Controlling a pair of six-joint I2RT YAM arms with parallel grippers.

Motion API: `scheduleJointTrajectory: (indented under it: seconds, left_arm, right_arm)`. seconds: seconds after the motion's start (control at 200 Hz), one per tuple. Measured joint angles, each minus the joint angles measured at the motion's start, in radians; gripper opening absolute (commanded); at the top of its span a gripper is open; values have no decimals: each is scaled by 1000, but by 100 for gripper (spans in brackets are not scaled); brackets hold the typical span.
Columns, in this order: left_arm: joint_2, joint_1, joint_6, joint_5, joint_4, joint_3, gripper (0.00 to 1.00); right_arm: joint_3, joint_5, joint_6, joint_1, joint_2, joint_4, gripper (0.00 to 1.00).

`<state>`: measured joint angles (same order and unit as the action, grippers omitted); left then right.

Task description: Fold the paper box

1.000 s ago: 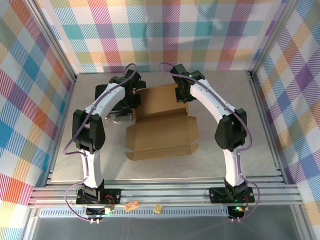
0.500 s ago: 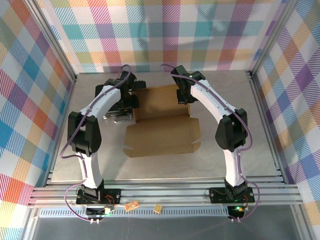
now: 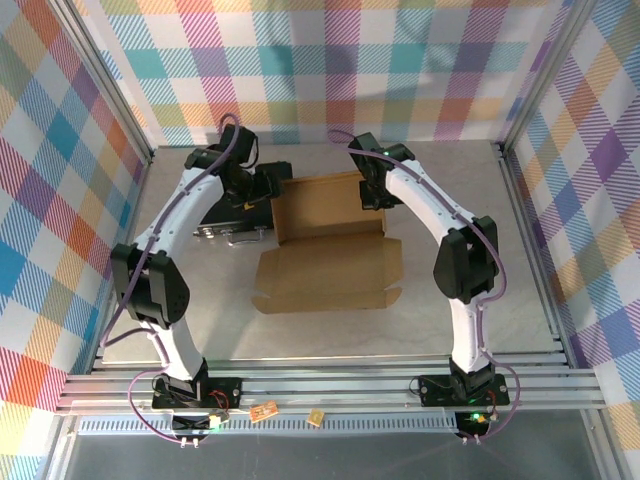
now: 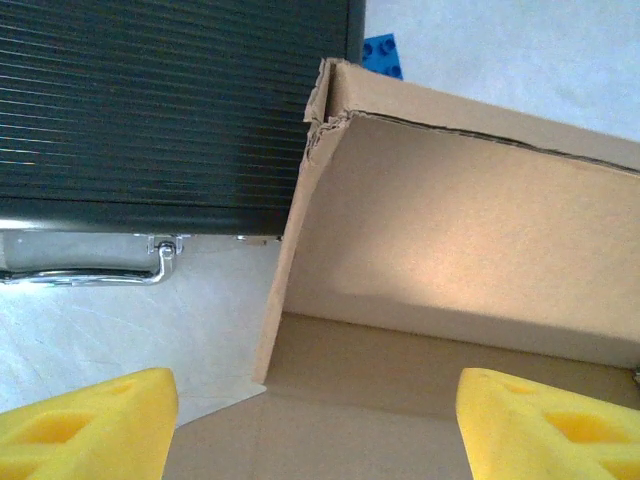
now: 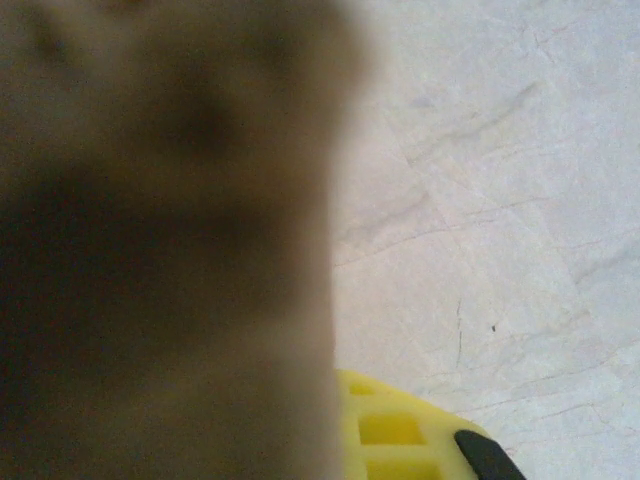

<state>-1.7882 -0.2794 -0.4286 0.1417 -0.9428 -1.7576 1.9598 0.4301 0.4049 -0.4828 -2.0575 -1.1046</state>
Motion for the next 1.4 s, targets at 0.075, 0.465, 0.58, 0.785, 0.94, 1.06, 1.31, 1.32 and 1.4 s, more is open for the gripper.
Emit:
scheduleJointTrajectory:
  seconds: [0.075, 0.465, 0.58, 0.785, 0.94, 1.06, 1.31, 1.32, 1.4]
  left_arm:
    - [29, 0, -20, 0, 0, 0, 69]
    - [232, -66, -299, -65, -6, 57, 65]
    - [266, -124, -393, -65, 2, 95, 69]
    - [252, -263, -489, -61, 32, 100, 78]
    - [181, -327, -504, -67, 29, 50, 76]
    - [146, -334, -502, -84, 26, 45, 70]
    - [64, -335, -469, -111, 21, 3, 46]
    - [62, -335, -468, -110, 21, 2, 45]
    - [37, -336, -438, -122, 21, -5, 35]
  right_arm:
    - [-34, -29, 23, 24, 26, 4, 0]
    - [-354, -186, 388, 292, 352, 78, 0]
    - [-395, -190, 509, 304, 393, 88, 0]
    - [-465, -219, 674, 298, 414, 121, 0]
    - [-515, -238, 761, 298, 417, 142, 0]
    - [-542, -257, 801, 297, 417, 147, 0]
    - [-584, -286, 855, 297, 426, 170, 0]
    - [-585, -286, 857, 297, 426, 171, 0]
    - [-593, -294, 871, 297, 428, 173, 0]
